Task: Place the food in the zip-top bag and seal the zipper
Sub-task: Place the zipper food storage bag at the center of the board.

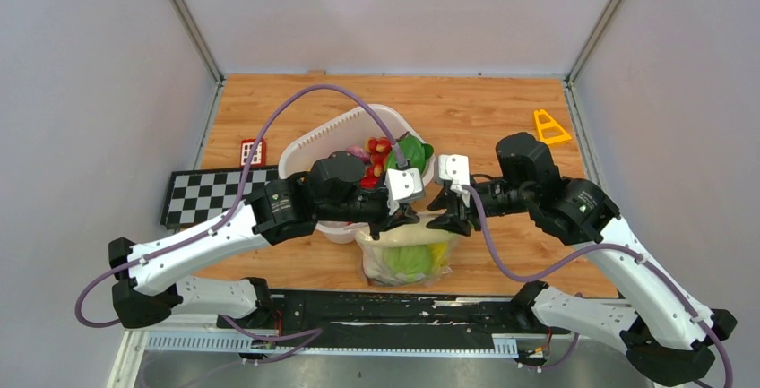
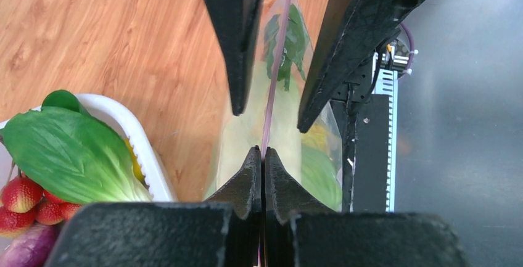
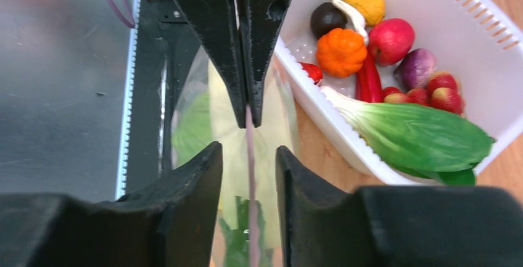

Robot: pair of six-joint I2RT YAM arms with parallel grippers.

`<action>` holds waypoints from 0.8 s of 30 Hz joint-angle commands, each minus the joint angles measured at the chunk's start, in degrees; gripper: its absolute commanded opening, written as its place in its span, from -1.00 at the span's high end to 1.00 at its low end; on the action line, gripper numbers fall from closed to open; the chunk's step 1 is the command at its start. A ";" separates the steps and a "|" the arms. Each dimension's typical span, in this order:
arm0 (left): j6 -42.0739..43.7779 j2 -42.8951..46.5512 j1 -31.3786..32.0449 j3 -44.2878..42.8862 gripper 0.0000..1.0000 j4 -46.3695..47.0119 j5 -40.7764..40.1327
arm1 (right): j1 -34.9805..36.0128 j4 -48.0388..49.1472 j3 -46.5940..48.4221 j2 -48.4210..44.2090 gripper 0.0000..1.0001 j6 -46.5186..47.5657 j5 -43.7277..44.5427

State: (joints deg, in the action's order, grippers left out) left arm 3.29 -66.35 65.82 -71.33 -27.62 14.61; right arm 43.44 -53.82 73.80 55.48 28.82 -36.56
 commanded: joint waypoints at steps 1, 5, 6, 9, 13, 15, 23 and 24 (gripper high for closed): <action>-0.05 2.36 -0.15 -1.76 1.00 5.88 1.08 | 0.03 2.09 -1.14 -1.33 0.39 -0.06 -2.83; -0.33 3.39 -0.17 -0.94 1.00 6.57 0.07 | 0.03 2.37 -1.69 -1.58 0.75 -0.50 -2.13; -0.39 3.60 -0.15 -0.70 1.00 6.80 -0.24 | 0.06 2.67 -1.87 -1.72 0.84 -0.74 -1.78; -0.92 4.38 -0.14 0.18 0.95 7.32 -1.45 | -0.01 4.13 -2.23 -2.54 1.00 -2.15 0.61; -1.83 5.76 -0.12 1.30 -0.04 8.11 -4.39 | -0.02 7.20 -3.04 -5.25 1.00 -4.66 7.55; -2.24 7.18 -0.09 2.35 -0.37 9.00 -6.66 | -0.02 7.19 -3.04 -6.16 1.00 -5.36 13.82; -3.00 13.32 -0.14 6.14 -1.00 11.76 -17.62 | -2.40 12.07 -0.62 -6.16 1.00 -7.43 38.22; -3.64 13.63 -0.16 6.46 -1.00 11.61 -18.62 | -3.26 13.15 0.23 -5.50 1.00 -7.41 41.67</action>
State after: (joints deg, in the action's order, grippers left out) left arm 0.91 -54.26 65.82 -65.73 -19.22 2.61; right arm 42.33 -50.17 70.13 49.54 23.14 -10.52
